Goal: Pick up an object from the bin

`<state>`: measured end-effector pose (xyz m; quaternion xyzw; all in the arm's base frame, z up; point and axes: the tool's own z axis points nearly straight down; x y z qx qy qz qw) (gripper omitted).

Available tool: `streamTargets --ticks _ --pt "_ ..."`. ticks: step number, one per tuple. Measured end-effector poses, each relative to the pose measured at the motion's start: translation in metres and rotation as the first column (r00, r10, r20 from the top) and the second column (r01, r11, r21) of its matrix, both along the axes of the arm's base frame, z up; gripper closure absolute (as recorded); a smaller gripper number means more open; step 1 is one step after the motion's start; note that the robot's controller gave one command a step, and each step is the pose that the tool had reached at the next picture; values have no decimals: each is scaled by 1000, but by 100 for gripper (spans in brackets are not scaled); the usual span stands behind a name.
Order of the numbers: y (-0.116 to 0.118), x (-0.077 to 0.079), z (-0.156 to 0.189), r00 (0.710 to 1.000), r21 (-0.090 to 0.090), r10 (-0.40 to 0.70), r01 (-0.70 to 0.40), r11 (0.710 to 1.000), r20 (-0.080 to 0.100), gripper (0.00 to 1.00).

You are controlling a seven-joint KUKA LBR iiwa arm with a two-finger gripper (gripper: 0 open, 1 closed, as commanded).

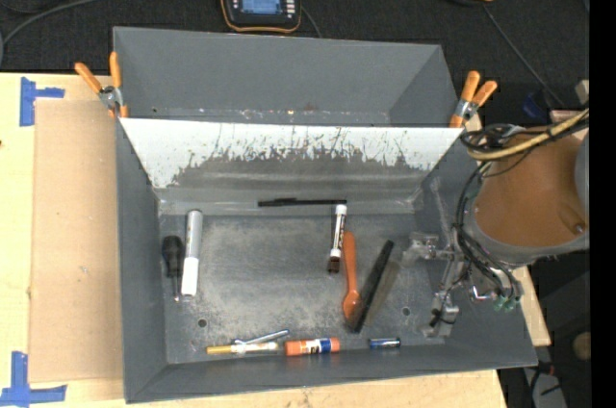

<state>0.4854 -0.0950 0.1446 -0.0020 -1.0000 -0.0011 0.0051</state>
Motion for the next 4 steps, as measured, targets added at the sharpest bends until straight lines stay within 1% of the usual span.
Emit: streamTargets --ticks 1,2,3,4 --pt "1 2 4 1000 -1 7 -7 1000 8 0" --pt "39 50 -41 936 3 352 -352 936 8 0" --pt "37 36 -21 928 0 371 -371 928 8 0" --pt "54 48 -46 813 8 582 -582 813 6 0"
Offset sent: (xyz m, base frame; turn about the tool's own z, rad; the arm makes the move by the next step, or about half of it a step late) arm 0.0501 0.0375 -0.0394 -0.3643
